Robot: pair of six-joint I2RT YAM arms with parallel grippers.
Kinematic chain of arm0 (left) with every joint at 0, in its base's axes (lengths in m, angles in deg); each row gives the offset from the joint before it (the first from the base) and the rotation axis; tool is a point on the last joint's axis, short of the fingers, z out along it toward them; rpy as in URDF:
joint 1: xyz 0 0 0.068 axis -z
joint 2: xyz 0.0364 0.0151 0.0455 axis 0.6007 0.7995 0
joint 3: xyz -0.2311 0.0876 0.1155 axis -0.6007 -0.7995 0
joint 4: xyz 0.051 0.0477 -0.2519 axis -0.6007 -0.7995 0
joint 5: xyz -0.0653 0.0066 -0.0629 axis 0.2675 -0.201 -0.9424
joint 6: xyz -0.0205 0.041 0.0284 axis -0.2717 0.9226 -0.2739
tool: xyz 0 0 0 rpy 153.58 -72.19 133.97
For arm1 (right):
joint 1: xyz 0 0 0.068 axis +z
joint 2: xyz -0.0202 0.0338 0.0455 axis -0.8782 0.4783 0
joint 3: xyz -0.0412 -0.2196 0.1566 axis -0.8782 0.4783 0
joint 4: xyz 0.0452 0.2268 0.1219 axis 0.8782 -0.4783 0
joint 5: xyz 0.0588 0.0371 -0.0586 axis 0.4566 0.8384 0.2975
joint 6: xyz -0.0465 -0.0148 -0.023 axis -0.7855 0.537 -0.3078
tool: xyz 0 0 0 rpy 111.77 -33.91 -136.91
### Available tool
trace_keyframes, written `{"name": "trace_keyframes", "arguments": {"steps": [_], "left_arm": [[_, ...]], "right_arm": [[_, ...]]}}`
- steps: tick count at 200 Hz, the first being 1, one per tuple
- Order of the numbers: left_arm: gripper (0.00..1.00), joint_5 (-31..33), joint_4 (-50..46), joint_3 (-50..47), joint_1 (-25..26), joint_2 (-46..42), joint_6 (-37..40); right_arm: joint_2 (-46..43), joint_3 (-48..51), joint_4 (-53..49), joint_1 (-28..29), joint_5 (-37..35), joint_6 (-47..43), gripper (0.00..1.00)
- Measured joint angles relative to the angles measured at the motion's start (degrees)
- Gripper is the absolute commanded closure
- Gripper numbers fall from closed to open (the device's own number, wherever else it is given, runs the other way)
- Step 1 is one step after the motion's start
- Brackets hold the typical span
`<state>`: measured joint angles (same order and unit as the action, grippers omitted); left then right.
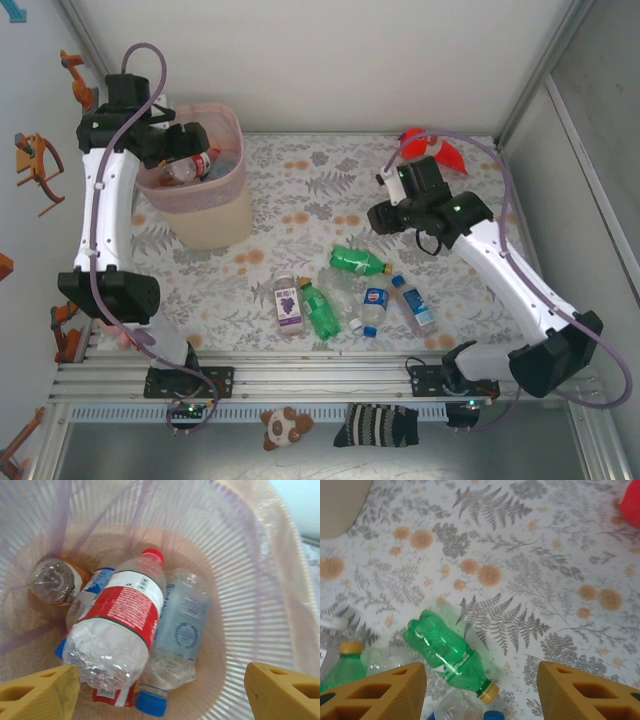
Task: Put the plastic bottles in the bin
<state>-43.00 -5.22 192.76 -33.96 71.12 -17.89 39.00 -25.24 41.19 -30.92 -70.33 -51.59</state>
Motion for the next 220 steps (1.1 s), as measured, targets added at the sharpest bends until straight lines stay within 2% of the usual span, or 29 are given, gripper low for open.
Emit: {"name": "trace_keyframes", "arguments": {"steps": [75,151,220], "left_arm": [[0.15,-10.38,12.74,-13.35,0.00,-12.04,-7.19],[0.15,-13.97,16.57,-17.03,0.00,-13.25,-10.05],[0.15,-15.96,18.25,-17.86,0.00,-13.97,-11.37]], "right_arm": [[11.19,-0.04,-3.76,5.20,4.72,-14.23,0.33],[21.51,-0.04,-6.05,6.34,1.79,-25.44,0.23],[28.72,-0.02,-4.76,6.34,-0.92,-30.62,0.22]]}}
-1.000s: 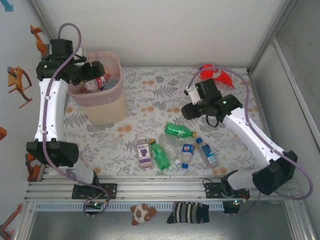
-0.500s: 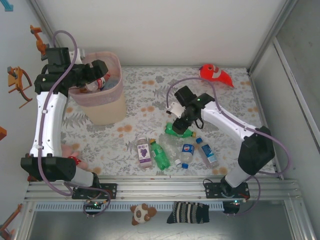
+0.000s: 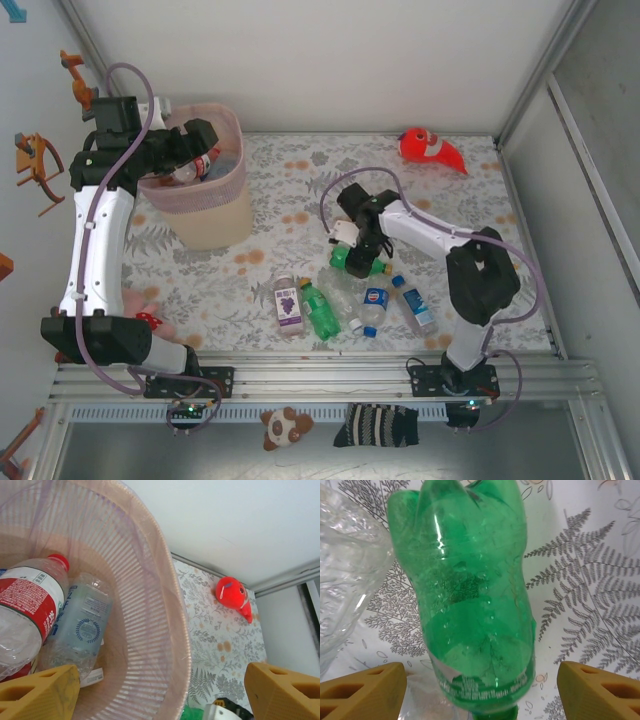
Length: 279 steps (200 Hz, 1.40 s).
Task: Put the plastic bottles in the bin
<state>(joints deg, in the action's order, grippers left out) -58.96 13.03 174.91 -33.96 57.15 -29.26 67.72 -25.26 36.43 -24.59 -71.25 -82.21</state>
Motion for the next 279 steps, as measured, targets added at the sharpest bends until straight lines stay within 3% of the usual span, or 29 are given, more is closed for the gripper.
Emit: {"name": "trace_keyframes", "arguments": {"steps": [53,119,178,240,279], "left_arm": [[0.15,-1.62,1.03,-0.11,0.00,0.00,-0.92],[0.16,-3.21,2.54,-1.60,0.00,-0.28,-2.38],[0.18,-4.66,4.98,-3.26,0.07,-0.50,-3.98],[0.18,-4.42,10.25,-7.87,3.54,-2.95,-5.35],[0.18,-3.58,18.73,-13.86,7.74,-5.73,-6.82]], "right_arm": [[5.11,0.04,1.62,-0.15,0.00,-2.03,0.26],[5.51,0.39,3.45,-2.86,1.51,-2.97,0.43],[5.05,0.50,4.13,-5.44,4.28,-2.12,0.44],[-3.23,1.44,7.28,-8.76,10.14,2.23,0.45],[-9.97,1.40,9.42,-8.76,15.06,5.70,0.45]]}}
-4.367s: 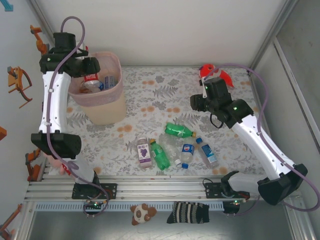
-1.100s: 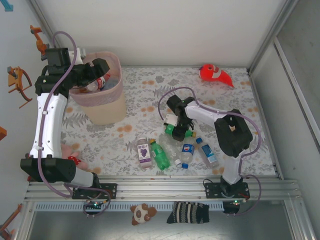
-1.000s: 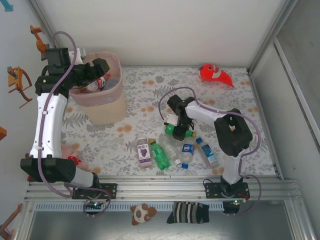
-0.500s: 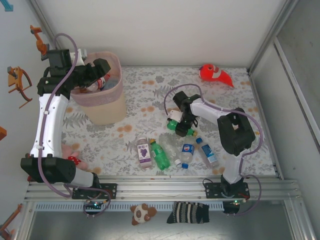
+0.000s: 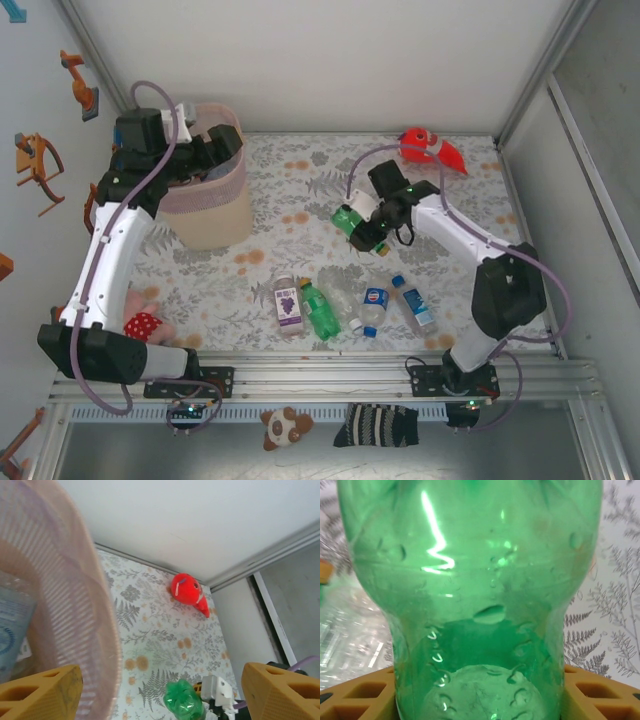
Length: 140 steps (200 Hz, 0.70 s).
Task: Put the plastic bottles in the bin
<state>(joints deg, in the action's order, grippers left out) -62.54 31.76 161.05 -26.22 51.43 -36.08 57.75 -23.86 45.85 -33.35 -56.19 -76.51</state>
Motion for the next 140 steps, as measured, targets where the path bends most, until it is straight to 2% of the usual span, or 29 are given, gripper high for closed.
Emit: {"name": "trace_keyframes", "arguments": {"steps": [72,140], "left_arm": [[0.13,-0.81,19.32,-7.37,12.09,-2.47,2.99],[0.11,-5.75,29.79,-7.02,21.05,0.04,8.26]], "right_arm": [[-12.37,-0.11,6.93,0.00,9.14,10.21,0.48],[-21.75,0.04,18.23,0.00,13.57,19.63,0.49]]}}
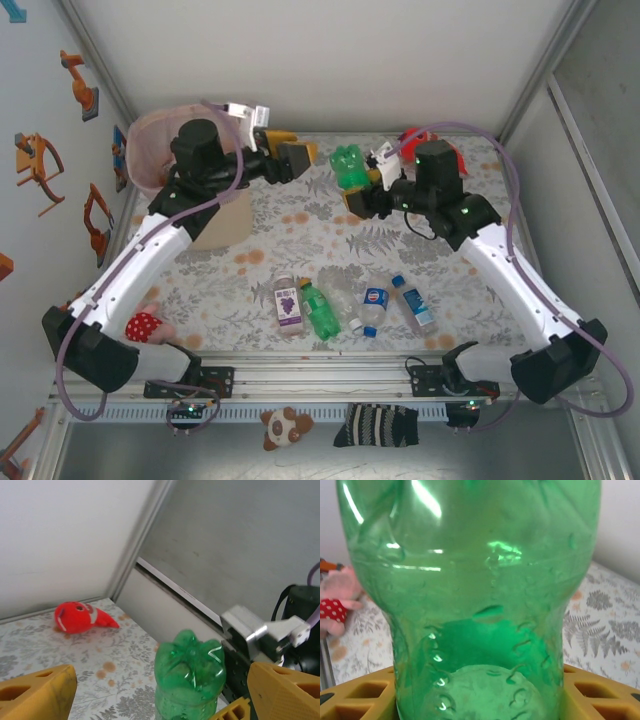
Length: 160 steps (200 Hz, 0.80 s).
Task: Put the plastic bottles in the bin
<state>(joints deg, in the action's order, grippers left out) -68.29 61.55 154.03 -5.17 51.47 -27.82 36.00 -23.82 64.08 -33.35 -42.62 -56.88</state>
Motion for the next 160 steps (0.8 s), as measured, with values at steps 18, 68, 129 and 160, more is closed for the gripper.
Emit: {"name": "trace_keyframes", "arguments": {"steps": [18,68,129,160], "left_arm": [[0.09,-0.96,1.90,0.02,2.05,1.38,0.90],[0.07,-2.45,4.96,0.79,6.23,4.55,2.95],[0.10,-2.84,7.56,2.67,8.76,7.06,4.52],[0.13,-2.84,7.76,2.80,9.64,8.50,4.92]], "right_arm": [[-0.63,0.00,1.64,0.00,0.66,1.49,0.49],[-0.72,0.00,2.71,0.00,2.32,3.74,0.49],[-1.38,0.35,3.82,0.00,3.58,4.81,0.49],[-1.60,0.35,3.93,0.00,3.61,4.94,0.50]]}}
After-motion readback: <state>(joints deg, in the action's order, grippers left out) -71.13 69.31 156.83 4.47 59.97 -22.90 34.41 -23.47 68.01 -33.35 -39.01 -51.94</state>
